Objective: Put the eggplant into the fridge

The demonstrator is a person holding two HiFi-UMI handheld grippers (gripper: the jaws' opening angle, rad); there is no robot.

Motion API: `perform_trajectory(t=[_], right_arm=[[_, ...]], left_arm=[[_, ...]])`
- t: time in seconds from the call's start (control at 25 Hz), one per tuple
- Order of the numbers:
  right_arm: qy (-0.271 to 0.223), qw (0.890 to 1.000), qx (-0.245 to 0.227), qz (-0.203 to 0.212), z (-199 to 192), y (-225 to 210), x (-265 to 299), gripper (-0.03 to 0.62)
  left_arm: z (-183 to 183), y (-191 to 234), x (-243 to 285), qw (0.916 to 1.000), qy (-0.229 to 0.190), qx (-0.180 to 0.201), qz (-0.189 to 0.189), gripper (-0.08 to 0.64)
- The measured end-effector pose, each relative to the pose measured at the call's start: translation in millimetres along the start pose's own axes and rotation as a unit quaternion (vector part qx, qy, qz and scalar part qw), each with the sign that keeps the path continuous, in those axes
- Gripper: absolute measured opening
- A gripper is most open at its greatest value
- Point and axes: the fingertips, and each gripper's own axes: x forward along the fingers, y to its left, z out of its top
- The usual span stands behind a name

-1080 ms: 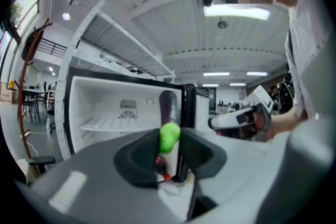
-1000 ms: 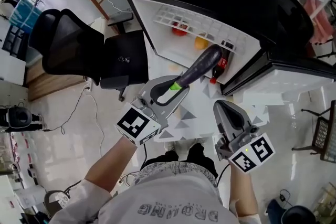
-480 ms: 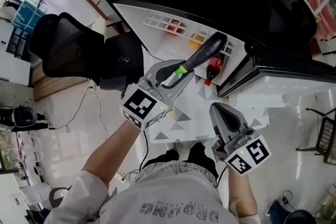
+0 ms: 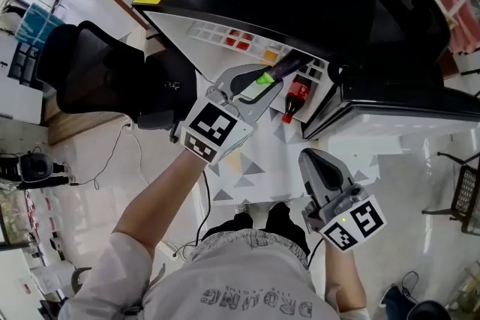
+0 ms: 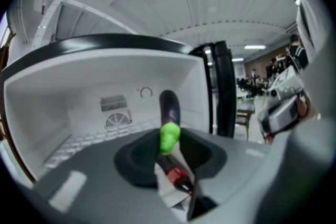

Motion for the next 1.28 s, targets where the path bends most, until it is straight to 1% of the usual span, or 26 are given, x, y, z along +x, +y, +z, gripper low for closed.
perform_trajectory(t=[0.08,0.24,0.84,1.28], right_arm=[[0.001,1.0,0.004,-0.001,-1.5,-3.3,-1.5,0.003],[0.001,1.0,0.012,-0.001,-4.3,-6.8,-5.1,0.003],[0.0,1.0,0.026,-0.015,-6.2,-29.5,-18.0,0.003],[0.001,0.999,0.031,-0.014,-8.7,-35.1,-21.8,0.003]], left_arm=[[-1.0,2.4,8.2,0.9999,0.011,0.007,0.001,0.118],[4.6,4.2,22.4,0.9997,0.013,0.018,0.002,0.118],[4.0,14.6,62.1,0.9974,0.049,0.041,0.034,0.118],[5.0,11.0,73.6,0.9967,0.053,0.047,0.039,0.12]])
